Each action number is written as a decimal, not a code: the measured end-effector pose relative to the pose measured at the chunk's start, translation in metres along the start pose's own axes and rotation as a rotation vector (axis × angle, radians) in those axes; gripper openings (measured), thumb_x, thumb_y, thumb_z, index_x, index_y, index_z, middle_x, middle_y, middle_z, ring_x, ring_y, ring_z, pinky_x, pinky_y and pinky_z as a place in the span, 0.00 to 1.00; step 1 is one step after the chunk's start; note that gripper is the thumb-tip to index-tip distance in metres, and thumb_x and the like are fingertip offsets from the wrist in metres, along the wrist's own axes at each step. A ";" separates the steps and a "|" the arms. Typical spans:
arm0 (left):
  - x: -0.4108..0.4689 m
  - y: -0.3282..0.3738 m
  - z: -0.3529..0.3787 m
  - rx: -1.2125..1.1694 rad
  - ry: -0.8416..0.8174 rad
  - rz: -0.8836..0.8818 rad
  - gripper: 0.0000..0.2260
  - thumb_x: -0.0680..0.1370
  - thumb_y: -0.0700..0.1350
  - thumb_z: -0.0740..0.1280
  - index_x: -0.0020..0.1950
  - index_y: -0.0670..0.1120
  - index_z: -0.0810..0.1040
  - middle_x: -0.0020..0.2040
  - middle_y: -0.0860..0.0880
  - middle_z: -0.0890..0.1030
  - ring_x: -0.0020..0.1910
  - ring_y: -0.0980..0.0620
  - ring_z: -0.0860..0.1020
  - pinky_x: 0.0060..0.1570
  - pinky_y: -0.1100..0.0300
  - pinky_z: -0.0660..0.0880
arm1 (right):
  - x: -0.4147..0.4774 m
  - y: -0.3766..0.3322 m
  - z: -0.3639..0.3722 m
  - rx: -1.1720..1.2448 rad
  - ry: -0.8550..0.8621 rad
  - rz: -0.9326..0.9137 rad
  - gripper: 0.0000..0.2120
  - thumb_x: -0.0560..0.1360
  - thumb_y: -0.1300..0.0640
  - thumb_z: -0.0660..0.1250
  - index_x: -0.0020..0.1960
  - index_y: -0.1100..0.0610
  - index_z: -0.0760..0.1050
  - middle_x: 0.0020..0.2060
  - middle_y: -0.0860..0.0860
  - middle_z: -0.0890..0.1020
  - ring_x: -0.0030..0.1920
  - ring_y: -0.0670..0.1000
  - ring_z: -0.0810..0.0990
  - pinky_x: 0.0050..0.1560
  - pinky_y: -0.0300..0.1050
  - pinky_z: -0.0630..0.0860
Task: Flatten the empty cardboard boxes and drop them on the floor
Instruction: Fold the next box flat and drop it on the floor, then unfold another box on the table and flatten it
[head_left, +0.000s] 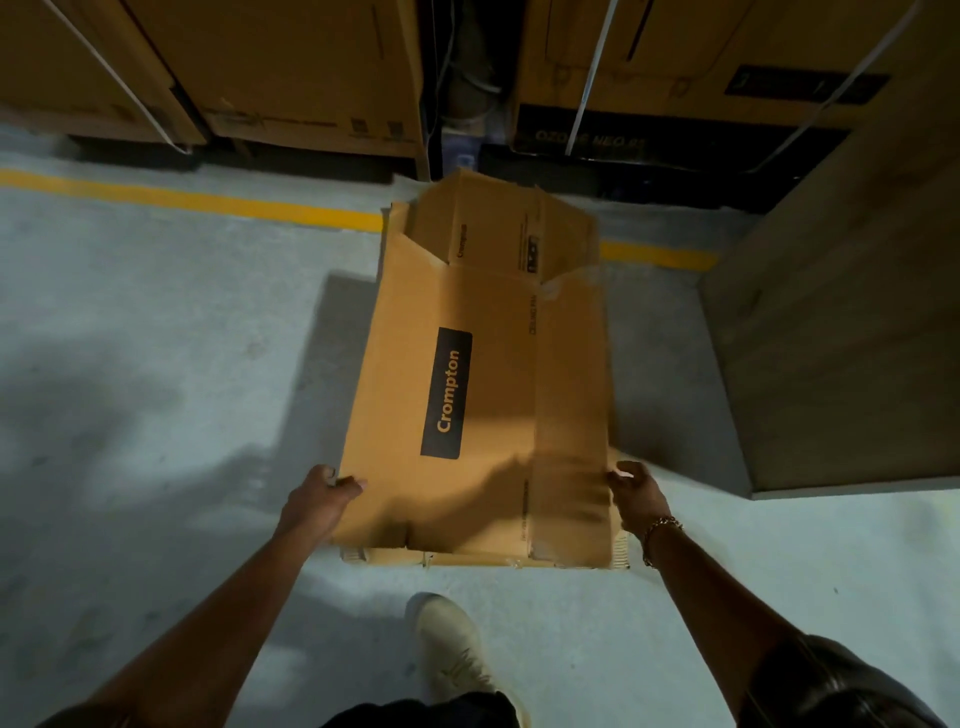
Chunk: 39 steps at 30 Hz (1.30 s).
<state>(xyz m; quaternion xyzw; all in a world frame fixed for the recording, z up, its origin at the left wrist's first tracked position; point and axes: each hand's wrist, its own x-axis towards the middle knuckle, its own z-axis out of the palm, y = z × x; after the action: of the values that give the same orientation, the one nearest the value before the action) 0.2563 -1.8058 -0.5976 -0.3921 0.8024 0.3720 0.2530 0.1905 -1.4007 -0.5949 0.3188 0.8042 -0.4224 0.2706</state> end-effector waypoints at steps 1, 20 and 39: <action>-0.006 -0.003 -0.006 0.026 -0.027 -0.042 0.35 0.74 0.60 0.72 0.74 0.43 0.66 0.68 0.40 0.74 0.65 0.37 0.74 0.61 0.48 0.73 | -0.009 -0.003 -0.005 -0.034 0.001 -0.002 0.25 0.79 0.43 0.63 0.71 0.56 0.69 0.62 0.57 0.78 0.60 0.60 0.77 0.60 0.50 0.71; -0.389 0.199 -0.185 0.595 0.082 0.651 0.31 0.81 0.65 0.53 0.80 0.51 0.55 0.80 0.51 0.57 0.78 0.50 0.55 0.73 0.48 0.59 | -0.362 -0.143 -0.238 -0.493 0.010 -0.425 0.34 0.78 0.33 0.54 0.79 0.48 0.55 0.76 0.53 0.65 0.70 0.56 0.71 0.66 0.57 0.72; -0.623 0.495 -0.096 0.559 -0.017 1.374 0.32 0.79 0.68 0.51 0.80 0.56 0.52 0.81 0.55 0.50 0.80 0.53 0.48 0.75 0.45 0.50 | -0.483 -0.110 -0.532 -0.163 0.623 -0.444 0.31 0.79 0.35 0.56 0.78 0.46 0.57 0.77 0.46 0.63 0.75 0.50 0.63 0.72 0.56 0.64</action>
<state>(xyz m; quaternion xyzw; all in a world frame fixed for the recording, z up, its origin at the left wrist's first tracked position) 0.1924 -1.4015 0.0916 0.2805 0.9297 0.2313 0.0597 0.3352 -1.1333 0.0653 0.2274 0.9282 -0.2884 -0.0602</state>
